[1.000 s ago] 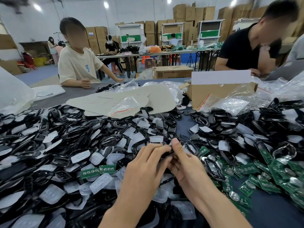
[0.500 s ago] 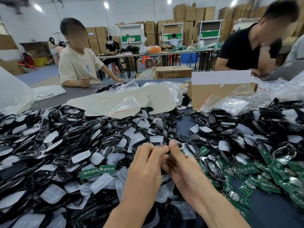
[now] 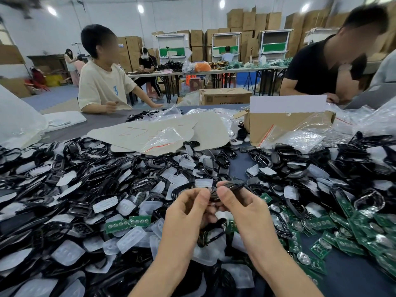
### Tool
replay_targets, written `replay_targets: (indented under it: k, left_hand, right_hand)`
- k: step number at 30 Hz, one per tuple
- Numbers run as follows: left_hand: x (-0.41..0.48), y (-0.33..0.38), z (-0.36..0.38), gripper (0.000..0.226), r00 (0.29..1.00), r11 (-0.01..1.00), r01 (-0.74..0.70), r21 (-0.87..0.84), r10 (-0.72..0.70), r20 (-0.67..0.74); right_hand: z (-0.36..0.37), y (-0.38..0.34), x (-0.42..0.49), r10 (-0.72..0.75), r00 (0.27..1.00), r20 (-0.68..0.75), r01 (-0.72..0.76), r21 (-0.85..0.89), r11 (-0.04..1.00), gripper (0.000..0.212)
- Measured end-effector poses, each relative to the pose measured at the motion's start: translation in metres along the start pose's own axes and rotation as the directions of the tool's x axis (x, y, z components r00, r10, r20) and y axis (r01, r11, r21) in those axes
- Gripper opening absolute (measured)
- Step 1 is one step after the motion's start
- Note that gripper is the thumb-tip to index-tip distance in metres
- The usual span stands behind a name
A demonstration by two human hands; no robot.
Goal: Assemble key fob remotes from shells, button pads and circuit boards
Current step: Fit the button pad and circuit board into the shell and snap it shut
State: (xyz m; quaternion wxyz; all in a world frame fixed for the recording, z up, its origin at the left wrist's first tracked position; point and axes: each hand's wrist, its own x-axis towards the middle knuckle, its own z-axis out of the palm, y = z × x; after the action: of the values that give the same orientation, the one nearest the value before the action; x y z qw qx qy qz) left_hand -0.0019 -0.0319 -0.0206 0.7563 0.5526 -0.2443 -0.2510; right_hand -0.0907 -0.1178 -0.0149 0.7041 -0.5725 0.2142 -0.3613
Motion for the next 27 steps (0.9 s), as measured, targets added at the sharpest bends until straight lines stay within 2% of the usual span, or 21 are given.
replay_targets:
  k: [2,5,7,9,12,13,15,17,19,22,24,27]
  left_hand:
    - [0.000,0.005,0.000,0.035,0.978,0.959,0.204,-0.198,-0.192,0.081]
    - [0.002,0.010,-0.006,0.032,0.903,0.870,0.421,-0.256,-0.375,0.211]
    - [0.003,0.011,-0.013,0.035,0.860,0.833,0.492,-0.252,-0.422,0.286]
    - [0.003,0.012,-0.018,0.034,0.853,0.830,0.497,-0.253,-0.414,0.316]
    - [0.003,0.010,-0.018,0.034,0.925,0.916,0.337,-0.218,-0.278,0.260]
    - [0.003,0.009,-0.016,0.037,0.957,0.960,0.234,-0.154,-0.199,0.211]
    - [0.003,0.007,-0.015,0.039,0.996,0.995,-0.001,0.098,-0.008,0.091]
    - [0.000,0.006,-0.016,0.032,0.981,0.919,-0.185,0.349,0.191,0.016]
    - [-0.005,0.005,-0.014,0.028,0.949,0.836,-0.284,0.469,0.315,0.012]
    - [-0.009,0.001,-0.013,0.027,0.913,0.751,-0.350,0.560,0.406,0.027]
    - [-0.009,0.000,-0.014,0.017,0.890,0.709,-0.391,0.587,0.454,0.044]
    - [-0.009,0.002,-0.016,0.011,0.820,0.590,-0.490,0.642,0.562,0.110]
  right_hand:
    - [-0.002,-0.005,-0.003,-0.066,0.995,0.079,0.070,-0.047,0.996,0.032]
    - [-0.003,-0.006,-0.004,-0.139,0.977,0.163,0.157,-0.098,0.983,0.025]
    - [-0.005,-0.004,-0.004,-0.175,0.963,0.203,0.212,-0.177,0.961,0.026]
    - [-0.007,-0.004,-0.002,-0.186,0.954,0.236,0.249,-0.273,0.929,0.029]
    - [-0.009,-0.004,-0.002,-0.141,0.948,0.285,0.218,-0.260,0.941,0.036]
    - [-0.009,-0.004,-0.002,-0.126,0.947,0.296,0.200,-0.232,0.952,0.037]
    - [-0.008,-0.005,-0.002,-0.123,0.954,0.274,0.179,-0.188,0.966,0.032]
    - [-0.005,-0.003,-0.002,-0.122,0.972,0.203,0.148,-0.120,0.982,0.026]
    - [-0.001,0.000,-0.003,-0.100,0.986,0.133,0.108,-0.059,0.992,0.024]
    - [0.002,0.002,-0.004,-0.084,0.993,0.086,0.085,-0.010,0.996,0.022]
    - [0.003,0.001,-0.005,-0.078,0.993,0.088,0.077,0.016,0.997,0.020]
    - [0.003,-0.001,-0.005,-0.066,0.994,0.090,0.062,0.051,0.997,0.018]
